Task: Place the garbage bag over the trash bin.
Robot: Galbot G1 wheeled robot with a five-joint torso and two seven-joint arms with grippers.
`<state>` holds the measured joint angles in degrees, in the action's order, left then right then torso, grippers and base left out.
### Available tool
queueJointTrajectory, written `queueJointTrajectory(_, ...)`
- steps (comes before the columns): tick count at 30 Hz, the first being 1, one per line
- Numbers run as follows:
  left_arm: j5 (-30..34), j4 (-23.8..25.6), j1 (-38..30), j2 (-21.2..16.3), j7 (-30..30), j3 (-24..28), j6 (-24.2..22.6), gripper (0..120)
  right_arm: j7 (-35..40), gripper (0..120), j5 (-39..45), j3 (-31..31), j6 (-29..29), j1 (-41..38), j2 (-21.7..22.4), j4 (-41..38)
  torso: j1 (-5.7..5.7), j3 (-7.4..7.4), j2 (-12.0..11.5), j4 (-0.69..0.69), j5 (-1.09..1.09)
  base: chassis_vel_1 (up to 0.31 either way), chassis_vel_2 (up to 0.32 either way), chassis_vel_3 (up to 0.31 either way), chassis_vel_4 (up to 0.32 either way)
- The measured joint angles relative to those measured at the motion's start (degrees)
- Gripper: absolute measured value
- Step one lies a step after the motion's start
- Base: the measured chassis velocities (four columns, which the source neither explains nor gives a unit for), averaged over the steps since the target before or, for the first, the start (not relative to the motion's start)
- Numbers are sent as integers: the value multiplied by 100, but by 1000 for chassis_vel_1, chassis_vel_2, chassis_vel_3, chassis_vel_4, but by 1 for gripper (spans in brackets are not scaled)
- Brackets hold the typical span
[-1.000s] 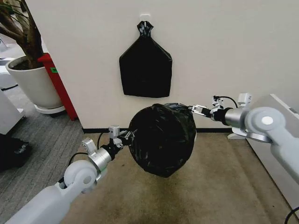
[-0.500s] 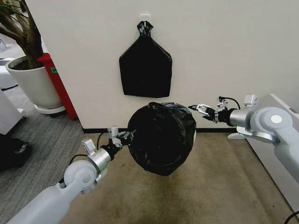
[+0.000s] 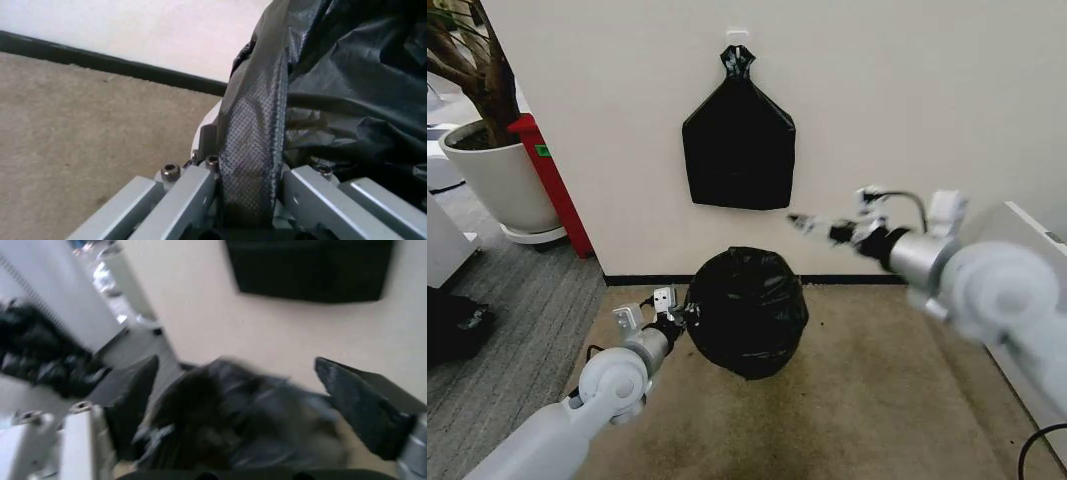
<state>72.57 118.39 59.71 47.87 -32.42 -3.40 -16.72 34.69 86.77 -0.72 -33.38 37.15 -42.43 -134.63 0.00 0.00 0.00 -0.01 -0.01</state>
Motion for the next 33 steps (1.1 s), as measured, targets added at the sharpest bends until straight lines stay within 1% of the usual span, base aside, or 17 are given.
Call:
queueJointTrajectory(1,0,0,0,0,0,0,0,1,0,80,0,0,0,0,0,0,0,0,0,0,0,0,0,0,0)
queueJointTrajectory(5,136,127,-178,-35,-258,35,-149,1,744,62,-114,1265,196,-417,-492,-44,0,0,0,0,0,0,0,0,0)
queueJointTrajectory(6,139,133,-193,-37,-264,37,-151,1,910,60,-115,1423,232,-486,-583,-20,0,0,0,1,-1,0,0,0,0)
queueJointTrajectory(7,141,141,-222,-39,-271,41,-155,1,1201,55,-109,1667,288,-606,-747,59,0,0,0,1,0,0,0,0,0)
queueJointTrajectory(8,141,141,-222,-39,-271,41,-155,1,1201,55,-109,1667,288,-606,-747,59,0,0,0,1,0,0,0,0,0)
queueJointTrajectory(9,140,147,-233,-39,-271,42,-156,1,1411,51,-101,1820,330,-686,-859,125,0,0,0,2,-1,0,0,0,0)
queueJointTrajectory(10,132,159,-242,-35,-271,46,-158,1,1965,45,31,2148,510,-875,-1152,315,0,0,0,1,-2,0,0,0,0)
queueJointTrajectory(11,124,167,-242,-32,-269,46,-158,1,2255,41,165,2252,615,-956,-1284,411,0,0,0,1,-1,0,0,0,0)
queueJointTrajectory(12,119,172,-241,-30,-268,47,-158,1,2400,40,242,2290,669,-992,-1349,459,0,1,0,2,-1,0,0,0,0)
queueJointTrajectory(13,87,190,-224,-28,-260,46,-158,1,2904,32,529,2364,873,-1098,-1555,606,0,0,0,2,-1,0,0,0,0)
queueJointTrajectory(14,60,198,-209,-27,-252,46,-155,1,3226,30,726,2393,1032,-1164,-1679,700,0,0,0,2,-1,0,0,0,0)
queueJointTrajectory(15,30,205,-188,-24,-239,45,-154,1,3574,23,917,2433,1228,-1242,-1816,815,0,1,0,2,-2,0,0,0,0)
queueJointTrajectory(16,30,205,-188,-24,-239,45,-154,1,3574,23,917,2433,1228,-1242,-1816,815,0,1,0,2,-2,0,0,0,0)
queueJointTrajectory(19,-26,221,-156,-17,-214,34,-142,1,3977,11,954,2512,1512,-1349,-2045,1095,0,1,0,1,-2,0,0,0,0)
queueJointTrajectory(23,-67,235,-146,-11,-190,25,-134,1,4147,0,878,2546,1697,-1361,-2210,1366,0,1,0,1,-2,0,0,0,0)
queueJointTrajectory(26,-78,248,-168,-13,-172,-4,-125,1,4303,0,994,2506,1780,-1232,-2265,1498,0,1,0,1,-2,0,0,0,0)
queueJointTrajectory(33,-98,219,-223,-23,-110,-80,-91,1,4370,0,998,2457,1801,-848,-2042,1684,0,1,0,-1,2,0,0,0,0)
